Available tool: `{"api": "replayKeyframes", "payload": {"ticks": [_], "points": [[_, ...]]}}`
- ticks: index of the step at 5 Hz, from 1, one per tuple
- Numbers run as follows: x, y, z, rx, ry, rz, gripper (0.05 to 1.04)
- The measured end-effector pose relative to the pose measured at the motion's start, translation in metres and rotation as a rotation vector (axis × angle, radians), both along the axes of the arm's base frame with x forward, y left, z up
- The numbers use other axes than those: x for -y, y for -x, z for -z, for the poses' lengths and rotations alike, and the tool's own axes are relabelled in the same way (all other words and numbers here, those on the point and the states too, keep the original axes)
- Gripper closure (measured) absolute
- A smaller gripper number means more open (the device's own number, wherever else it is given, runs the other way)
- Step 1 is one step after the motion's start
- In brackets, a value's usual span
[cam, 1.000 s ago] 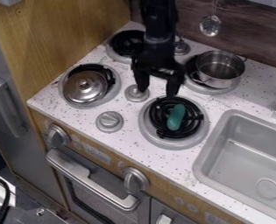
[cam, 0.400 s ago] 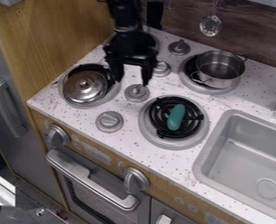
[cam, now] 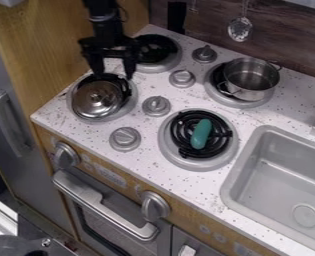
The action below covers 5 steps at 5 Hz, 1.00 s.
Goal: Move the cover to left of the burner
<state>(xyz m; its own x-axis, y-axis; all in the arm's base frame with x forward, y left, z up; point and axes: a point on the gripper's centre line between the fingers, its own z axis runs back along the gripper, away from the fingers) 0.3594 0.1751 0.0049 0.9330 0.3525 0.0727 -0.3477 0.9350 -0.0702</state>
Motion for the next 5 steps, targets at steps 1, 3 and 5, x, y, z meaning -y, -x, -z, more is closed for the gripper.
{"api": "replayKeyframes", "payload": {"ticks": [1,3,5], "points": [[-0.019,0.013,0.005,-0.017,-0.004,-0.053,0.096],[-0.028,0.028,0.042,-0.055,0.035,-0.106,0.096],[-0.035,0.014,0.052,-0.01,0.042,-0.16,0.126]]}}
